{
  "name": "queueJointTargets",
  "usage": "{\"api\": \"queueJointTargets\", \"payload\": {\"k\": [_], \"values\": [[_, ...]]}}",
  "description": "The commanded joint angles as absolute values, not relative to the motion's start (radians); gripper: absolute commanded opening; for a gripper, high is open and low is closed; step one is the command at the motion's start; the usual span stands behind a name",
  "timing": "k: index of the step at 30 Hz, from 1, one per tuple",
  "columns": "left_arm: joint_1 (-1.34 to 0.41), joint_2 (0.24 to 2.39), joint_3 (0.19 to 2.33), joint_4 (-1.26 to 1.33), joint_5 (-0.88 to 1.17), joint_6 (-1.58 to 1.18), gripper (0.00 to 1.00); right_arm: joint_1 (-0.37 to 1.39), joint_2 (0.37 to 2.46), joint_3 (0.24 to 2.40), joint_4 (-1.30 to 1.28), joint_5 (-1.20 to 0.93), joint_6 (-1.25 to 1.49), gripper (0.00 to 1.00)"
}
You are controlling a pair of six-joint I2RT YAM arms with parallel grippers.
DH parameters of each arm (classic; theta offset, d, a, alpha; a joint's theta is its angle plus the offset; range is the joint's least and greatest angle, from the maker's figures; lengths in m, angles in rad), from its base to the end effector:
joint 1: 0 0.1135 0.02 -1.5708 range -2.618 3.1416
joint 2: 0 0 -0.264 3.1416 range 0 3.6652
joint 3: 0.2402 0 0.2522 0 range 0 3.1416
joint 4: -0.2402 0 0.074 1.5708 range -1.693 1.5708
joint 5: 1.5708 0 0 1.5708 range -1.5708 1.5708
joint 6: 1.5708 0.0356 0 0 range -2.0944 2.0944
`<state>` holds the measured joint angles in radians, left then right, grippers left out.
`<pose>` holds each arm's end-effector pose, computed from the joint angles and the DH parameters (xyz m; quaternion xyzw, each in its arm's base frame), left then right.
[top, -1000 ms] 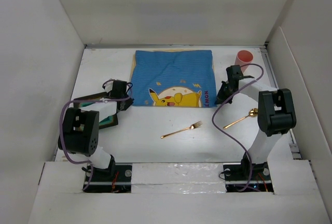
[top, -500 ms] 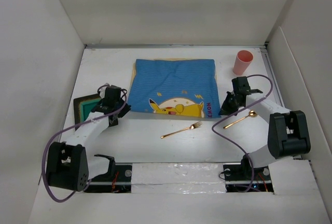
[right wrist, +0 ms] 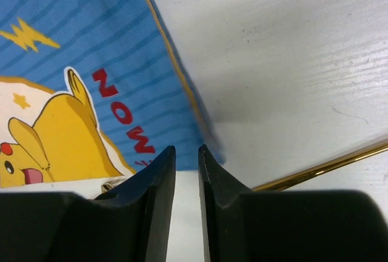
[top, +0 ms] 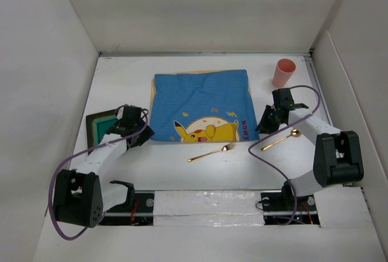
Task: Set the dinner table for one person
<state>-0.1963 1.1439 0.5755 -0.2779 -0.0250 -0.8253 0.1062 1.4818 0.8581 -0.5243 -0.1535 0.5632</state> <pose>0.2180 -0.0424 0.1904 -0.2934 0.8878 -0.1630 0.3148 0.2731 0.0346 0.1825 0.2052 0.9532 0.1395 0.1730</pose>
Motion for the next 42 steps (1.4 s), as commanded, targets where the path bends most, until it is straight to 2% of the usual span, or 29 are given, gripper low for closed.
{"api": "queueJointTargets", "payload": {"k": [1, 2, 3, 5, 7, 9, 10, 11, 13, 14, 16, 20, 24, 26, 31, 32, 34, 35, 42], "values": [[-0.196, 1.149, 0.678, -0.294, -0.075, -0.787, 0.33, 0.117, 1.473, 0.910, -0.531, -0.156, 0.549, 0.31], [-0.196, 1.147, 0.690, -0.298, -0.083, -0.779, 0.33, 0.127, 1.468, 0.911, -0.534, -0.156, 0.548, 0.37], [-0.196, 1.146, 0.721, -0.305, -0.089, -0.773, 0.39, 0.127, 1.456, 0.913, -0.544, -0.149, 0.546, 0.38], [-0.196, 1.138, 0.765, -0.316, -0.095, -0.752, 0.40, 0.138, 1.433, 0.939, -0.567, -0.120, 0.540, 0.42], [-0.196, 1.120, 0.854, -0.325, -0.086, -0.730, 0.38, 0.150, 1.379, 0.983, -0.618, -0.039, 0.532, 0.45], [-0.196, 1.098, 0.956, -0.324, -0.063, -0.697, 0.33, 0.189, 1.336, 1.067, -0.641, 0.023, 0.520, 0.45], [-0.196, 1.097, 1.000, -0.325, -0.051, -0.681, 0.30, 0.202, 1.304, 1.095, -0.635, 0.021, 0.503, 0.41], [-0.196, 1.106, 1.090, -0.340, -0.026, -0.657, 0.24, 0.239, 1.284, 1.142, -0.605, -0.041, 0.483, 0.26], [-0.196, 1.118, 1.165, -0.350, -0.006, -0.640, 0.09, 0.290, 1.279, 1.179, -0.562, -0.122, 0.485, 0.05], [-0.196, 1.121, 1.195, -0.347, 0.056, -0.634, 0.03, 0.325, 1.282, 1.192, -0.504, -0.158, 0.497, 0.00], [-0.196, 1.112, 1.258, -0.324, 0.096, -0.641, 0.00, 0.460, 1.302, 1.209, -0.428, -0.247, 0.559, 0.00], [-0.196, 1.039, 1.285, -0.261, 0.147, -0.686, 0.00, 0.685, 1.414, 1.190, -0.186, -0.268, 0.692, 0.00], [-0.207, 0.982, 1.316, -0.357, 0.120, -0.692, 0.00, 0.813, 1.676, 1.302, -0.049, -0.325, 0.736, 0.00], [-0.219, 0.925, 1.305, -0.412, 0.081, -0.704, 0.00, 0.866, 1.770, 1.422, -0.032, -0.336, 0.736, 0.00], [-0.219, 0.793, 1.296, -0.540, 0.031, -0.719, 0.10, 0.956, 2.095, 1.737, -0.118, -0.305, 0.735, 0.00], [-0.219, 0.781, 1.308, -0.593, 0.026, -0.709, 0.11, 0.969, 2.138, 1.841, -0.153, -0.296, 0.735, 0.11], [-0.219, 0.756, 1.341, -0.639, 0.028, -0.696, 0.14, 1.008, 2.250, 1.931, -0.182, -0.256, 0.732, 0.27], [-0.219, 0.737, 1.363, -0.684, 0.043, -0.681, 0.17, 1.031, 2.319, 2.047, -0.214, -0.238, 0.730, 0.44], [-0.219, 0.723, 1.407, -0.732, 0.092, -0.640, 0.25, 1.040, 2.552, 2.302, -0.343, -0.166, 0.756, 0.51]]}}
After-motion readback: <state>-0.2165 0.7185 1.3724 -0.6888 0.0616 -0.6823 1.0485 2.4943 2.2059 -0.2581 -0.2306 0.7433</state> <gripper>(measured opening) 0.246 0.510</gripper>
